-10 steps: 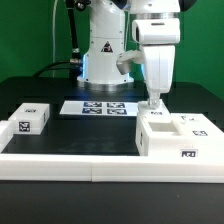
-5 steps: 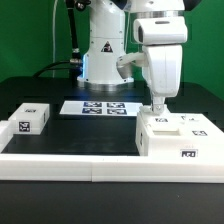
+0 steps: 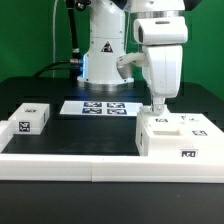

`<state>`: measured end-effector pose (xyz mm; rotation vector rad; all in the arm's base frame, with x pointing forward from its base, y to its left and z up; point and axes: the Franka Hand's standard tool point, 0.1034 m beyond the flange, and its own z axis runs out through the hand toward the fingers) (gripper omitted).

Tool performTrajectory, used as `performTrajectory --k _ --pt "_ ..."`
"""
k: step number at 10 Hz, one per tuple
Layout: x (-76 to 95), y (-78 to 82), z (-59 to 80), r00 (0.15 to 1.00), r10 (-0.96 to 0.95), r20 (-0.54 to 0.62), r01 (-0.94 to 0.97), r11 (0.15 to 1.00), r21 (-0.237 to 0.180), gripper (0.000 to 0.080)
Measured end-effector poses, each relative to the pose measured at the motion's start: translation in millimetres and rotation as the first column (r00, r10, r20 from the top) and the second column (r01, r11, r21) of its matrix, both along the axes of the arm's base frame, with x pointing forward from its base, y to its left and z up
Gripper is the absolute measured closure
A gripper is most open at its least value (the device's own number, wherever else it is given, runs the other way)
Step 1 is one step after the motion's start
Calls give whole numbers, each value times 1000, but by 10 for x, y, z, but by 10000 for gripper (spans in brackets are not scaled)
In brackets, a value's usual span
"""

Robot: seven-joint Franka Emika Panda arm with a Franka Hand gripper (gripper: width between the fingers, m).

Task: Assemble cabinet

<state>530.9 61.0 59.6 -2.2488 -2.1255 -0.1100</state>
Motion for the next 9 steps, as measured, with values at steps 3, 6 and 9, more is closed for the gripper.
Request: performTrajectory --k 3,6,9 --pt "297 -19 -3 1000 -9 17 9 1000 11 729" --pt "453 -18 -4 1000 0 31 -1 1000 18 728" --pt "449 -22 -4 1000 -1 30 1 1000 18 728"
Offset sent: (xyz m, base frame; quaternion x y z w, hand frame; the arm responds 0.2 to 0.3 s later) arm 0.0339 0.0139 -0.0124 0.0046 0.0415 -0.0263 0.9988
